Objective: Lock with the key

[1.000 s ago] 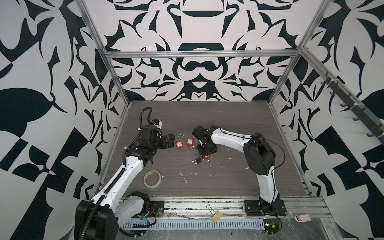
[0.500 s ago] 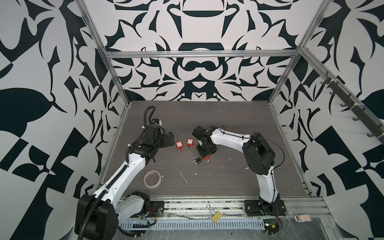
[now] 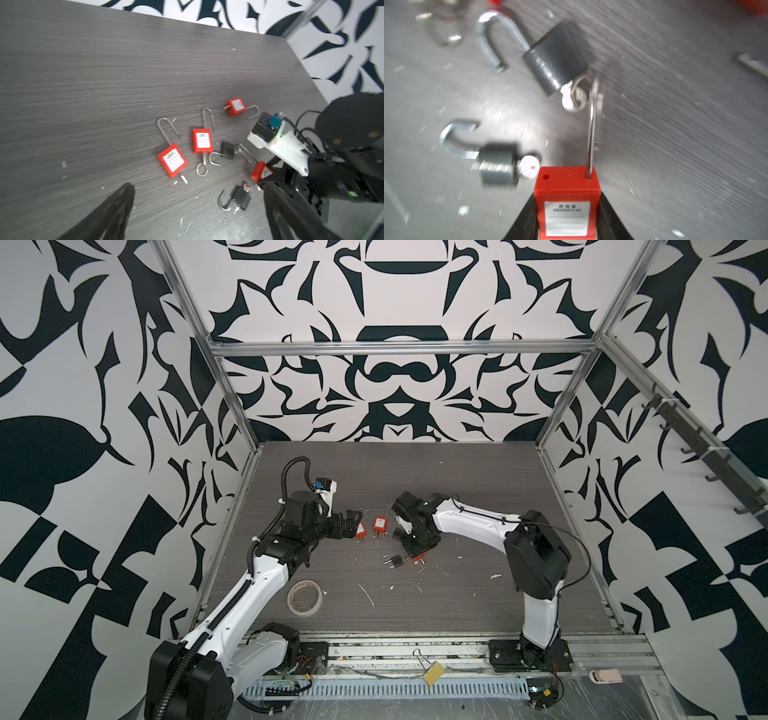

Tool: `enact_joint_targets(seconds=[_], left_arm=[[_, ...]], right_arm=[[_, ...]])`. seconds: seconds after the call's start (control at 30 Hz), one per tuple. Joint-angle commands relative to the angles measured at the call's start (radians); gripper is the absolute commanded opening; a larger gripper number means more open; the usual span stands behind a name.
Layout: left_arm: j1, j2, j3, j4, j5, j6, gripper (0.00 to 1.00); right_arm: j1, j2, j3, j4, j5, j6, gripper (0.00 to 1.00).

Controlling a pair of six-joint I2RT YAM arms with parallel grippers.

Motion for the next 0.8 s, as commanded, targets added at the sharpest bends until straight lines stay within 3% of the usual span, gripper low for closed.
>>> enact_joint_targets(seconds=[0.0,0.07,0.17,0.33,0.47,0.63,0.77], left_arm=[[-0.002,-0.007,-0.009,0.053,0.17,0.095,0.95],[-0.001,-0.009,0.0,0.057,0.2,0.124,0.88],[-0.013,-0.014,0.02,0.041,0.27,0.224,0.7],[-0.047,-0.055,0.005,0.058,0.331,0.375,0.68],[-0.071,-0.045,0.028,0.051,0.464,0.531,0.51],[-0.09,0.001,0.095,0.024,0.616,0.671,0.45],[-0.124,0.062,0.163,-0.038,0.629,0.777,0.37]], right_arm=[[0.001,-0.14,-0.041,0.027,0.025,-0.114,0.34],[0.004,-0.214,-0.088,0.068,0.058,-0.155,0.34],[0.004,-0.344,-0.17,0.146,0.067,-0.237,0.34],[0.003,-0.515,-0.27,0.231,-0.029,-0.43,0.34],[0.003,-0.593,-0.306,0.279,-0.023,-0.535,0.34],[0.0,-0.66,-0.327,0.313,-0.108,-0.672,0.38],[0.0,-0.661,-0.306,0.278,-0.158,-0.745,0.38]])
